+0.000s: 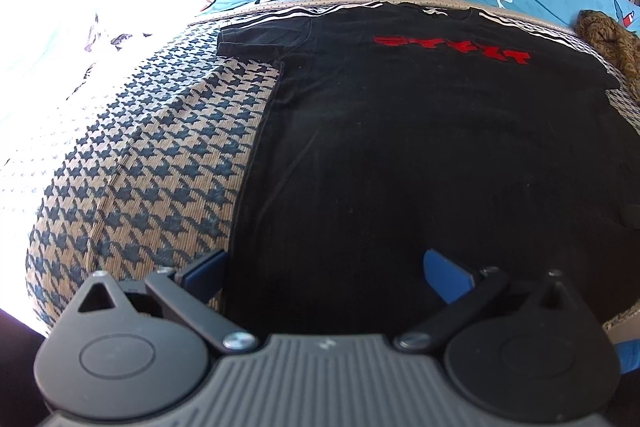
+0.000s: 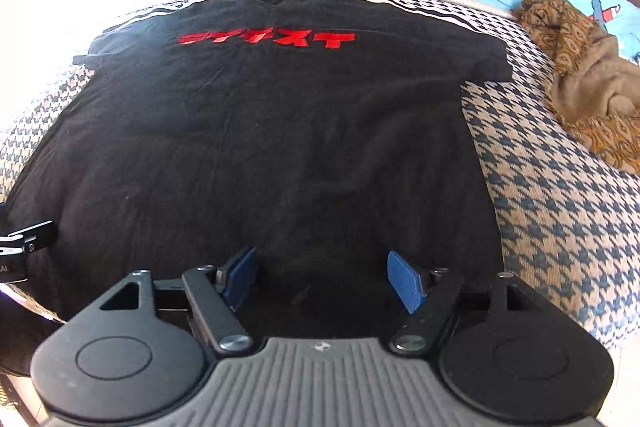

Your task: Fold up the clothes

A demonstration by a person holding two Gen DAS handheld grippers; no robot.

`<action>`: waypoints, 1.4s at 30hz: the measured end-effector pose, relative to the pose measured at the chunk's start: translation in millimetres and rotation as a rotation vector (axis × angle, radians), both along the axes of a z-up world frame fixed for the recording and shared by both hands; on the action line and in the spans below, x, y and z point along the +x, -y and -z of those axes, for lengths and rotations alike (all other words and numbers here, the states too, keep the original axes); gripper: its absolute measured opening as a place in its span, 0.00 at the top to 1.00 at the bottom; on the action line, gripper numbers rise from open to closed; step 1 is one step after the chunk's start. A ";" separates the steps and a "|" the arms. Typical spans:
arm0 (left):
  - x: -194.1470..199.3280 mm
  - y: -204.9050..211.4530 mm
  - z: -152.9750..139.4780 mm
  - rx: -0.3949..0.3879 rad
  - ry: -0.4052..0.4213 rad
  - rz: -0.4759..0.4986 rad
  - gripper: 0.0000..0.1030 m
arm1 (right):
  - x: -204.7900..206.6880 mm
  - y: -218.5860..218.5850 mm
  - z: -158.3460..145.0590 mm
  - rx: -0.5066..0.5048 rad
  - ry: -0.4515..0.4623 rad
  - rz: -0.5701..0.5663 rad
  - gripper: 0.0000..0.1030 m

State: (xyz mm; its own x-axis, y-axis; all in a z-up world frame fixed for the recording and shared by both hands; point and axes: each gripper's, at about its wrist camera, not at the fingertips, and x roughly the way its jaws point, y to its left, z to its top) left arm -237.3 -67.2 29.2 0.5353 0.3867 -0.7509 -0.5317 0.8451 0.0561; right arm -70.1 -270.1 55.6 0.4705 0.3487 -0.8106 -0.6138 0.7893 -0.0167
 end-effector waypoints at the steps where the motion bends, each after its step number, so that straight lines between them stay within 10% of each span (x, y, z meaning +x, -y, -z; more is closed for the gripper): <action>1: -0.9 1.0 0.2 0.001 -0.001 0.001 0.00 | -2.3 0.2 0.9 -0.001 0.001 0.008 0.27; 15: -13.7 14.6 2.9 -0.005 -0.030 0.014 0.00 | -37.0 8.6 13.1 0.001 0.004 0.113 0.22; 31: -20.9 31.3 10.0 0.002 -0.097 0.037 0.00 | -45.5 20.3 32.3 0.048 -0.211 0.217 0.21; 42: -23.1 48.2 -2.3 0.031 -0.043 0.077 0.00 | -71.1 18.7 21.6 0.090 -0.140 0.148 0.21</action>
